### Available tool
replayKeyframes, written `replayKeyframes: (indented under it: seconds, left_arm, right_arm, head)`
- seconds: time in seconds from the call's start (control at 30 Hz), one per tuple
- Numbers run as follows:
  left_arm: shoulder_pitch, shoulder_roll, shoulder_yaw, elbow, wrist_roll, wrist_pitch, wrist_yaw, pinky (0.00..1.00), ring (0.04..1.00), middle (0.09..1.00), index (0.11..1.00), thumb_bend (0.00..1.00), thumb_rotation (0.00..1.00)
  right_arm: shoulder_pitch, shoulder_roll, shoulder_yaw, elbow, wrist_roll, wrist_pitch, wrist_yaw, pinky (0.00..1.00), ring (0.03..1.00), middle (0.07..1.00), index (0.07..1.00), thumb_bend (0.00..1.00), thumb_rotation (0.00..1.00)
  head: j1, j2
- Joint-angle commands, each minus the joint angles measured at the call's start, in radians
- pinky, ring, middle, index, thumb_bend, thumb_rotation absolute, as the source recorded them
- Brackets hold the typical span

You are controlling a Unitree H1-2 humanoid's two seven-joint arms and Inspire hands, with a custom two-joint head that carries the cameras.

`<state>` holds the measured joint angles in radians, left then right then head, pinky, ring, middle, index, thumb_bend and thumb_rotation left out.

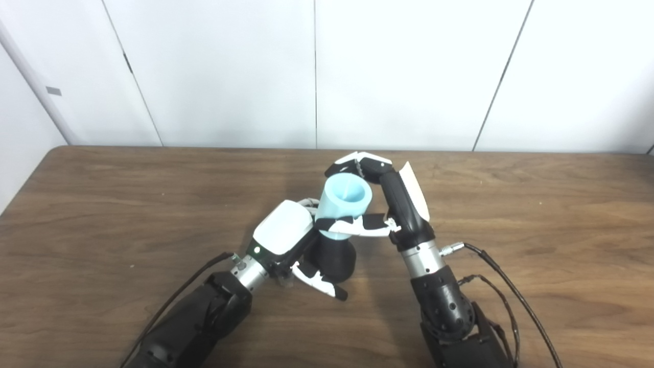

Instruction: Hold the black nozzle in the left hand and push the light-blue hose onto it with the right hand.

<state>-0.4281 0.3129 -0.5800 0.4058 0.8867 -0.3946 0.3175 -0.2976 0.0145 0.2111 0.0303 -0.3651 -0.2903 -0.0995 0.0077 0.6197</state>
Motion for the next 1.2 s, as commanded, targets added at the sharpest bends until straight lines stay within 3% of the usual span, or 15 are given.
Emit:
replayKeyframes:
  seconds: [0.0,0.33,0.67,1.17]
  left_arm:
    - [0.326,-0.155,-0.147,0.121,-0.021,-0.048,-0.011,0.77,0.493,0.46,0.509,0.52,0.0]
    - [0.32,-0.163,-0.154,0.139,0.004,-0.043,0.003,0.76,0.49,0.459,0.51,0.52,0.0]
    - [0.317,-0.162,-0.154,0.148,0.003,-0.043,-0.005,0.77,0.495,0.456,0.512,0.52,0.0]
    - [0.321,-0.156,-0.15,0.133,0.004,-0.045,-0.002,0.76,0.487,0.461,0.507,0.52,0.0]
  right_arm:
    - [-0.048,-0.018,-0.029,-0.06,0.016,0.083,0.04,0.31,0.413,0.47,0.514,0.52,0.0]
    - [-0.079,-0.038,-0.003,-0.134,-0.027,0.189,0.116,0.3,0.411,0.461,0.517,0.52,0.0]
    - [-0.104,-0.1,0.062,-0.137,-0.136,0.083,0.116,0.32,0.41,0.459,0.524,0.52,0.0]
    - [-0.075,-0.139,0.106,-0.155,-0.23,0.039,0.105,0.31,0.41,0.463,0.528,0.52,0.0]
  head:
    - [0.0,0.001]
    - [0.002,0.001]
    - [-0.002,0.0]
    - [-0.005,0.007]
